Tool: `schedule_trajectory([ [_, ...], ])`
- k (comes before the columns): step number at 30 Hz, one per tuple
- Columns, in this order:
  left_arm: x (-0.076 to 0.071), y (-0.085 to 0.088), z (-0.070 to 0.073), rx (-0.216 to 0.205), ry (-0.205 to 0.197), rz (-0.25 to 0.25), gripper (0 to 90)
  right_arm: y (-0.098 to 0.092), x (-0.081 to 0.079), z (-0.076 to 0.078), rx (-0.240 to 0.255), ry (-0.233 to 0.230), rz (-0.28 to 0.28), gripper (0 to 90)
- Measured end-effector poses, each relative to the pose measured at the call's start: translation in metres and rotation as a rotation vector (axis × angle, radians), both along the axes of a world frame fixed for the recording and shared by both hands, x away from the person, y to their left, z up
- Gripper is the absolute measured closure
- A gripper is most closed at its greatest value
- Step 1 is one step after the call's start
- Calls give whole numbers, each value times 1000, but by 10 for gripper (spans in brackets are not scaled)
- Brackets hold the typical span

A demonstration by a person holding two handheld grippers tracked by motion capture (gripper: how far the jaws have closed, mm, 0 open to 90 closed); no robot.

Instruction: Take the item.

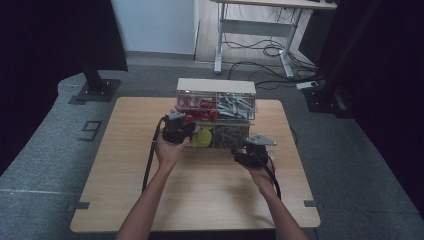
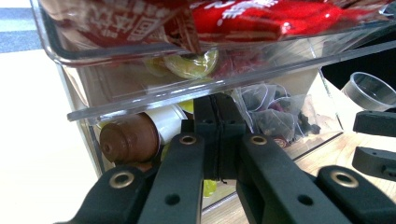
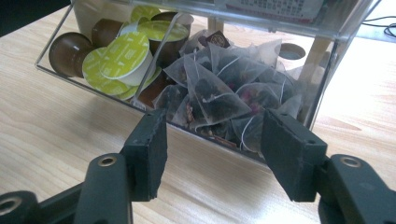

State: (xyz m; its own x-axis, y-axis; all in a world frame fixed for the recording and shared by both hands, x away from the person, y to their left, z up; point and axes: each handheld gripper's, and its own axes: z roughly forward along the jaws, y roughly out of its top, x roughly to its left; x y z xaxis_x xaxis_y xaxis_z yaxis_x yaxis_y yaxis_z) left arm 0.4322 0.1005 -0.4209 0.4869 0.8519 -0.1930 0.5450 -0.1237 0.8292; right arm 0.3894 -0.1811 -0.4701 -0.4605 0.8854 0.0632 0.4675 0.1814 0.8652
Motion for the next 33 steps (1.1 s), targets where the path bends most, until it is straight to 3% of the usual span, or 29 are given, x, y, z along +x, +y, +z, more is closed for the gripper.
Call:
schedule_trajectory([
  [24, 1, 0, -2, -3, 2, 4, 892, 8, 19, -7, 21, 17, 13, 500],
  [33, 1, 0, -2, -7, 3, 1, 891, 15, 25, -1, 13, 26, 35, 510],
])
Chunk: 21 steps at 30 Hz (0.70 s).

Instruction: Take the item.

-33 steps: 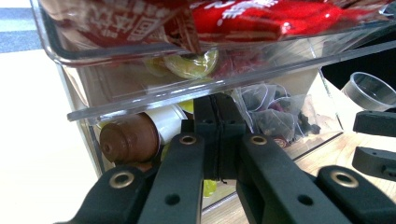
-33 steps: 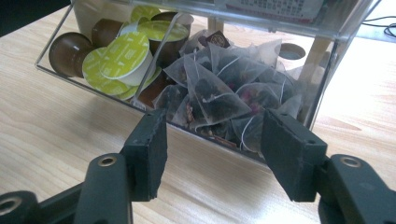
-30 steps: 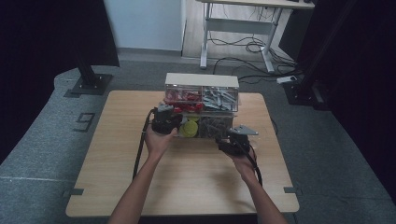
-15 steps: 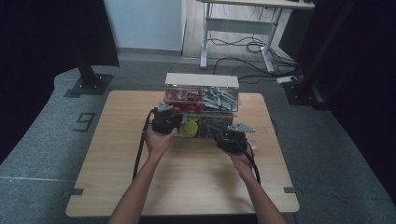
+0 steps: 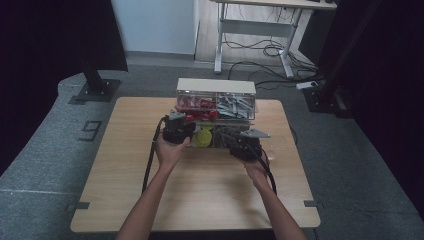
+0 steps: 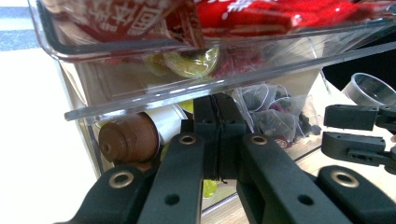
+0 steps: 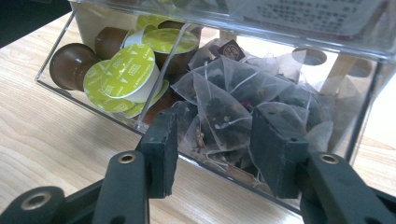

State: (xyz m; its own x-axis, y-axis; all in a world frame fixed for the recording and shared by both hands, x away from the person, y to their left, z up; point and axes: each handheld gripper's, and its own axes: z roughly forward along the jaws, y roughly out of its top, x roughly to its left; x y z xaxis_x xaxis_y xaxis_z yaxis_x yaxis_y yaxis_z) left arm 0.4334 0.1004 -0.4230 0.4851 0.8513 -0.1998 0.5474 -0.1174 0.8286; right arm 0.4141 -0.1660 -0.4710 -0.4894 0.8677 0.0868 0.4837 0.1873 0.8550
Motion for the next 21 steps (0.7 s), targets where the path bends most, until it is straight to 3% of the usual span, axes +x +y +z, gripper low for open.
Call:
schedule_trajectory([
  [4, 0, 1, 0, -7, 1, -3, 890, 3, 3, 0, -14, -13, 6, 517],
  [7, -1, -1, 0, 12, -12, 0, 890, 4, 5, -1, -12, -11, 3, 519],
  [21, 0, 1, 0, -8, -2, -6, 889, 11, 14, 1, -39, -18, 14, 536],
])
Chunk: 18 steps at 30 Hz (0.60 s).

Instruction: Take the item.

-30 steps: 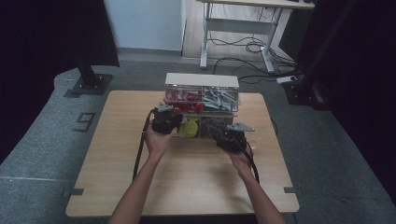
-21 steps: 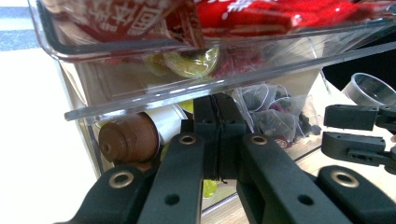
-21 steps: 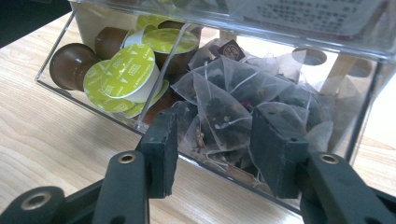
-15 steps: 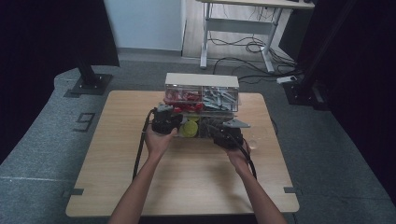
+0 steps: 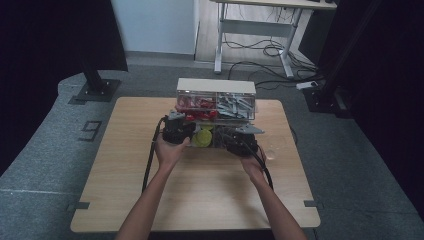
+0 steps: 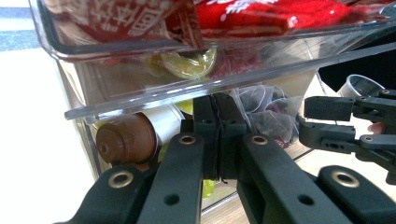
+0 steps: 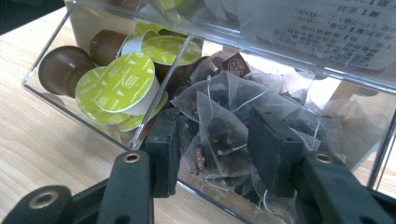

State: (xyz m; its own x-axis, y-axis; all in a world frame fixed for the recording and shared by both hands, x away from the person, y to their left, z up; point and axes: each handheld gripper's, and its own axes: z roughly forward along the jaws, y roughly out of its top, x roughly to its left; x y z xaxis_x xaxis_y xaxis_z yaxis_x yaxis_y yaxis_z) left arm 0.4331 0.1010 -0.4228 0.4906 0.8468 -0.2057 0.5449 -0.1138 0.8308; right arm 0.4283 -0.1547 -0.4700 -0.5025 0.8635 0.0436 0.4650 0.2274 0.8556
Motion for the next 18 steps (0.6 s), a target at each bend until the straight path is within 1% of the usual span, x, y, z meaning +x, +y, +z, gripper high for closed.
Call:
schedule_trajectory([
  [3, 0, -1, -1, 1, -1, -1, 888, 1, 2, -1, 1, 4, -2, 536],
  [8, 0, -1, -1, -4, -1, 2, 887, 4, 5, -3, -5, -3, 0, 536],
  [13, 0, -1, -1, -4, 0, 0, 887, 6, 11, -9, -11, 0, -14, 543],
  [16, 0, -1, -1, -2, 0, -1, 886, 8, 13, -13, -16, 1, -26, 578],
  [18, 0, -2, -1, 0, -1, -1, 886, 7, 15, -14, -19, 1, -34, 623],
])
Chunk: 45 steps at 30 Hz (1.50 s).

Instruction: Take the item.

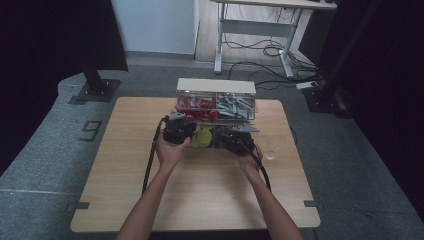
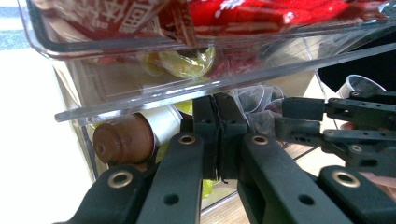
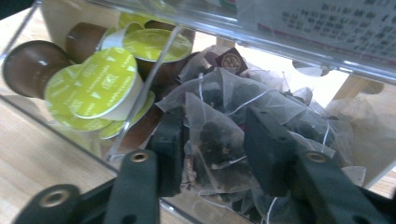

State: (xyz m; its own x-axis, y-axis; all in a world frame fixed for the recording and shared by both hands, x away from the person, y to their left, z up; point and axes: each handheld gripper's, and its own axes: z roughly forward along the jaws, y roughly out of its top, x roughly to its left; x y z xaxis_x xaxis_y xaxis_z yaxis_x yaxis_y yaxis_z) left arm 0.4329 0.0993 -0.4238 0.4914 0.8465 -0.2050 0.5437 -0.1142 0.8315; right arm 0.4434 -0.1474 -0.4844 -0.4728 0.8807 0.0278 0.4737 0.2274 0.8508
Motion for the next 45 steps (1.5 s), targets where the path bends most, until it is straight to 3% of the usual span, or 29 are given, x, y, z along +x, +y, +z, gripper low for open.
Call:
schedule_trajectory([
  [8, 1, 0, -1, 0, -1, -2, 886, 1, 3, -2, -12, 1, 10, 803],
  [13, 0, 1, -1, -2, -1, -1, 885, -2, 3, 0, 9, 7, 13, 875],
  [34, 0, 2, -1, -5, 3, 6, 882, -15, -16, 22, 74, -63, 44, 887],
  [45, 0, 3, 0, -6, 4, 8, 883, -23, -25, 31, 104, -67, 70, 887],
])
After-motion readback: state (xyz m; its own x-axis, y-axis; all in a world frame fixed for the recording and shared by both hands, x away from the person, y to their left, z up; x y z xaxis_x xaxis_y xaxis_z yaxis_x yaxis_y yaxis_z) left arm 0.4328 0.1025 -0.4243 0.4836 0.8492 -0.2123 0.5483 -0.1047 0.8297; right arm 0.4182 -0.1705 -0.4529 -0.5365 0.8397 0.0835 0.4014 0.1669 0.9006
